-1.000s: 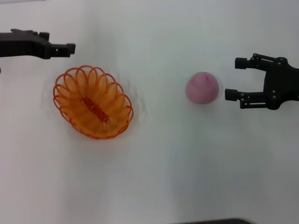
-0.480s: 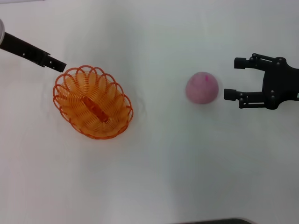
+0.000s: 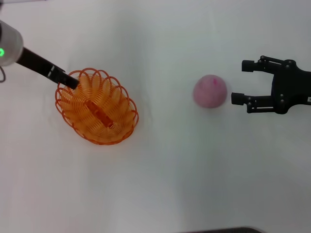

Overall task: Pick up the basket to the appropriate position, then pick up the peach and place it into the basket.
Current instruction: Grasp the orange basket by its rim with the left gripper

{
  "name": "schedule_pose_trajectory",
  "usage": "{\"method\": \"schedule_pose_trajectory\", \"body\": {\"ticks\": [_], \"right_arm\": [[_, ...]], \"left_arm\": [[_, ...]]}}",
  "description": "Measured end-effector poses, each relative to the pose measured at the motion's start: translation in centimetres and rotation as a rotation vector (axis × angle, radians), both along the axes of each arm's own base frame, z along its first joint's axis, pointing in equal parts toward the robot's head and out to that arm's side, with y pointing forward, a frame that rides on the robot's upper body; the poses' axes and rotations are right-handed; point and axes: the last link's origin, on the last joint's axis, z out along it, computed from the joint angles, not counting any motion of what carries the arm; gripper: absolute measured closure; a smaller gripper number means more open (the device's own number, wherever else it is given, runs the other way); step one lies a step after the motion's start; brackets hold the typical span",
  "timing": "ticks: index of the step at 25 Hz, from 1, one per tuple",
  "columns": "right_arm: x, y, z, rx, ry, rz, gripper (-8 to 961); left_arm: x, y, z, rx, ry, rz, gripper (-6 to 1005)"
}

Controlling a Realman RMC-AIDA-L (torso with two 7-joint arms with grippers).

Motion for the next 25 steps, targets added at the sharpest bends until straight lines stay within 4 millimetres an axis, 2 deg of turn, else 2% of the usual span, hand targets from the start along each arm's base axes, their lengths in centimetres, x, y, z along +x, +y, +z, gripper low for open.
{"method": "schedule_pose_trajectory", "body": {"ticks": [4, 7, 25], "right_arm": [[-0.2, 0.1, -0.3, -0.006, 0.007, 0.009, 10], [-0.3, 0.2, -0.4, -0.008, 0.01, 0.012, 10], [-0.2, 0.3, -0.5, -0.004, 0.005, 0.009, 11]], "left_arm": [[-1.1, -0.2, -1.7, -0.028, 0.023, 0.008, 163], [-1.4, -0.3, -2.2, -0.032, 0.031, 0.008, 165], [-0.9, -0.1, -2.3, -0.031, 0.023, 0.012, 175]]}}
